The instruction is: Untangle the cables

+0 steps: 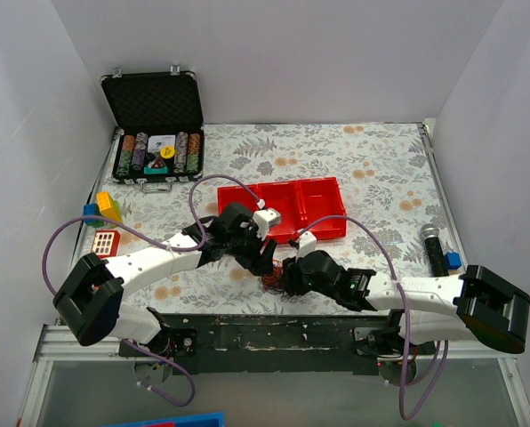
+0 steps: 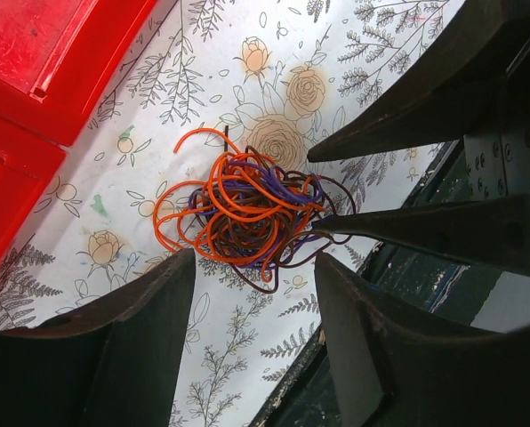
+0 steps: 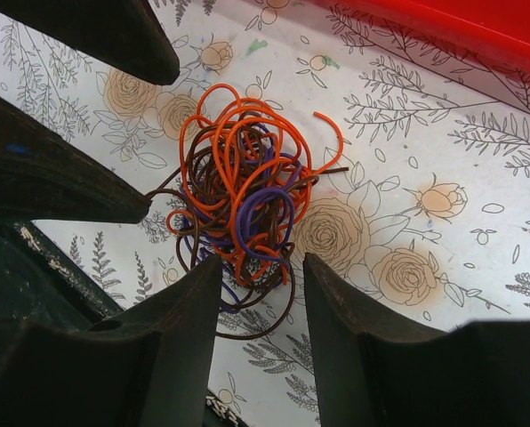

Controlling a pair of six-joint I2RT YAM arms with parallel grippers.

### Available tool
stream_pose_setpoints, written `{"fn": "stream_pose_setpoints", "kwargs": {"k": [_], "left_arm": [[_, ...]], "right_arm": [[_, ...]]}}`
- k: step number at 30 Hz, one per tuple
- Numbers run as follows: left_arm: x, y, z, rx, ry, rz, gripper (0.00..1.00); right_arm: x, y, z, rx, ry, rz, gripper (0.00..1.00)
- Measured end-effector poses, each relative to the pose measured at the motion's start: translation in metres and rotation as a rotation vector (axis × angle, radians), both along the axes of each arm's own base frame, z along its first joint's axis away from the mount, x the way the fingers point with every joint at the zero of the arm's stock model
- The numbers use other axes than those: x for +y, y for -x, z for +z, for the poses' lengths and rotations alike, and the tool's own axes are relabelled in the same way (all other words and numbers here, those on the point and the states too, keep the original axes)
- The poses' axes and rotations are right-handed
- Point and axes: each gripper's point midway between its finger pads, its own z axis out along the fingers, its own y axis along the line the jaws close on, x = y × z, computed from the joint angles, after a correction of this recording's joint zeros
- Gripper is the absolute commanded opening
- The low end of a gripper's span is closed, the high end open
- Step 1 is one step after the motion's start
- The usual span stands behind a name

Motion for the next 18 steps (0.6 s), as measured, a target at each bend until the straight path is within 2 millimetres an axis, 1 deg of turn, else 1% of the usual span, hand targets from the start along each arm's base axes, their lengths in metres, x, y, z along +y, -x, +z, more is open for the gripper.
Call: {"fn": "stream_pose_setpoints", "kwargs": {"k": [1, 4, 6, 9, 14, 16, 18], "left_arm": [[0.000, 0.000, 0.000, 0.002, 0.001, 0.001, 0.50], [-0.002, 0.001, -0.002, 0.018, 0.003, 0.009, 0.39], [-0.004, 0.001, -0.004, 0.039, 0.008, 0.020, 0.34], [-0.007, 0.003, -0.010, 0.080, 0.008, 0.036, 0.33], [-0.010, 0.006, -0.020, 0.151, 0.000, 0.067, 0.31], [-0.012, 0.006, -0.021, 0.160, 0.004, 0.071, 0.28], [-0.014, 0.005, -0.020, 0.164, 0.008, 0.076, 0.22]], "right_arm": [[0.001, 0.000, -0.001, 0.002, 0.000, 0.001, 0.45], [0.002, 0.000, 0.000, 0.002, -0.005, 0.004, 0.36], [0.003, 0.000, 0.001, 0.000, -0.014, 0.005, 0.31], [0.005, 0.000, 0.004, 0.002, -0.028, 0.010, 0.25], [0.010, 0.000, 0.014, -0.004, -0.072, 0.016, 0.22], [0.012, 0.000, 0.016, -0.005, -0.083, 0.018, 0.19], [0.012, 0.001, 0.016, -0.001, -0.086, 0.019, 0.15]]}}
